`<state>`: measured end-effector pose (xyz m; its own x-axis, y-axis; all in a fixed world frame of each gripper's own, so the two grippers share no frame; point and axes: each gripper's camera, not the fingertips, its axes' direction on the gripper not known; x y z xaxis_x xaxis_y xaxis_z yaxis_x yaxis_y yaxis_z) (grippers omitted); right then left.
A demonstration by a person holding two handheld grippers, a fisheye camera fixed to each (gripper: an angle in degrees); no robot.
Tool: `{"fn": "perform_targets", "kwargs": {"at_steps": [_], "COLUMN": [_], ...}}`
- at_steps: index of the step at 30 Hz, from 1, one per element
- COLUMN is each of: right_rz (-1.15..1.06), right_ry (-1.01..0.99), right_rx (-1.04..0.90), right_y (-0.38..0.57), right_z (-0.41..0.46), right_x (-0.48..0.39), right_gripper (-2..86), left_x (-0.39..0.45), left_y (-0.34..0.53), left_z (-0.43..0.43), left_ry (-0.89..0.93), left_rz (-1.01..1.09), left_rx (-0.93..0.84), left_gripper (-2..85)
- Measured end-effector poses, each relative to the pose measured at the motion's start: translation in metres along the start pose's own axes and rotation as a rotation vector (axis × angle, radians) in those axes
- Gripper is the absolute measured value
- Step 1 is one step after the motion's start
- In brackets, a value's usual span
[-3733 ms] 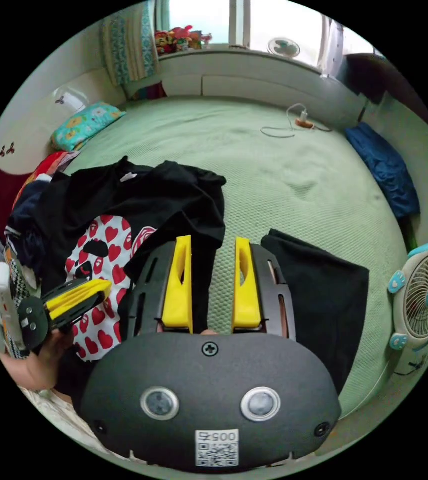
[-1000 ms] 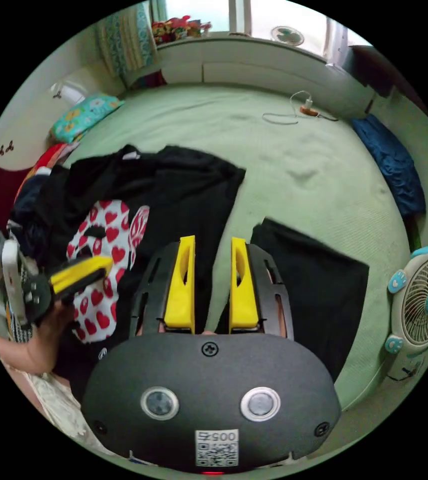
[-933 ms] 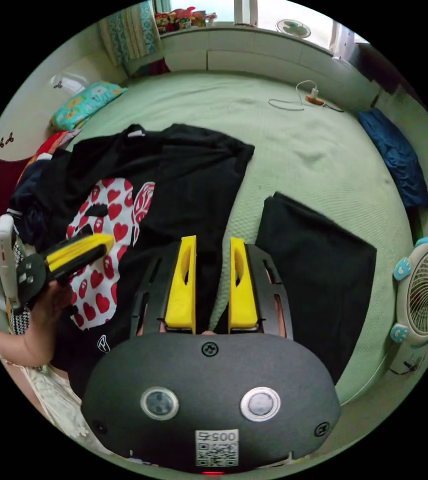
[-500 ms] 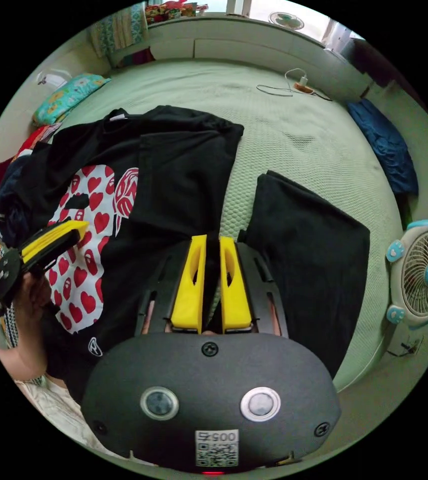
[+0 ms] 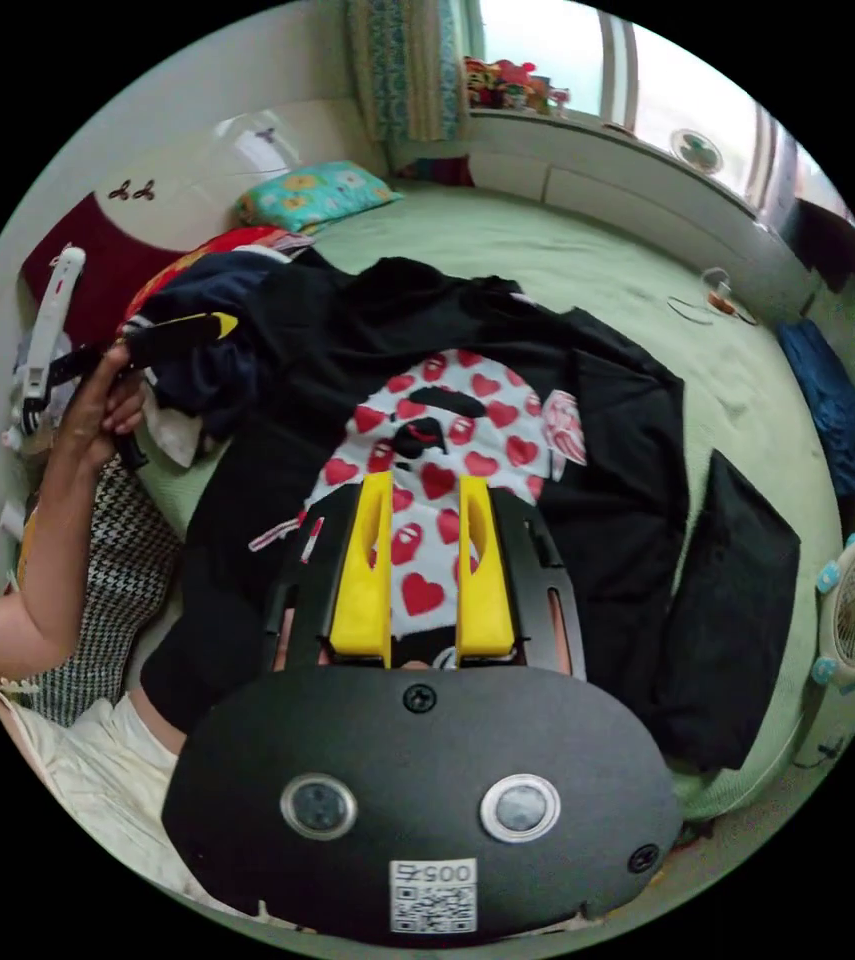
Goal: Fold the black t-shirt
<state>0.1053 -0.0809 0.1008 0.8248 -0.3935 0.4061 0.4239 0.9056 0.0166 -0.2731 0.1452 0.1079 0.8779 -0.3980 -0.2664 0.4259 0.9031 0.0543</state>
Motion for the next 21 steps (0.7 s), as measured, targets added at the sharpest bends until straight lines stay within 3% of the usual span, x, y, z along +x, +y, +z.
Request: {"fn": "perform_targets", "kwargs": {"at_steps": [5,9,12,21], "right_rz": [-0.126,-0.169,-0.188,-0.134], "right_ry": [-0.057,-0.053,-0.087,-0.096], "right_rx": [0.045,0.092,0.109,0.045], "right_y": [-0.067,-0.110,-0.114,-0.101], "right_z": [0.003,-0.007,-0.008,0.014], "right_x": [-0.049,-0.080,-0.094,-0.093], "right_gripper": [8.2,7.9,7.7,8.7], "left_x": [-0.029,-0.031,-0.037,-0.056], "left_y": [-0.007,-0.029,-0.040,-0.023], "left_z": [-0.018,-0.001,0.018,0.026], "left_ry": [-0.022,-0.039,-0.172,-0.173], "left_rz": [0.006,0.041,-0.001,-0.027], "left_rx": [0.083,0.037,-0.033,-0.051], "left_gripper": [11.7,11.9,12.2,6.1]}}
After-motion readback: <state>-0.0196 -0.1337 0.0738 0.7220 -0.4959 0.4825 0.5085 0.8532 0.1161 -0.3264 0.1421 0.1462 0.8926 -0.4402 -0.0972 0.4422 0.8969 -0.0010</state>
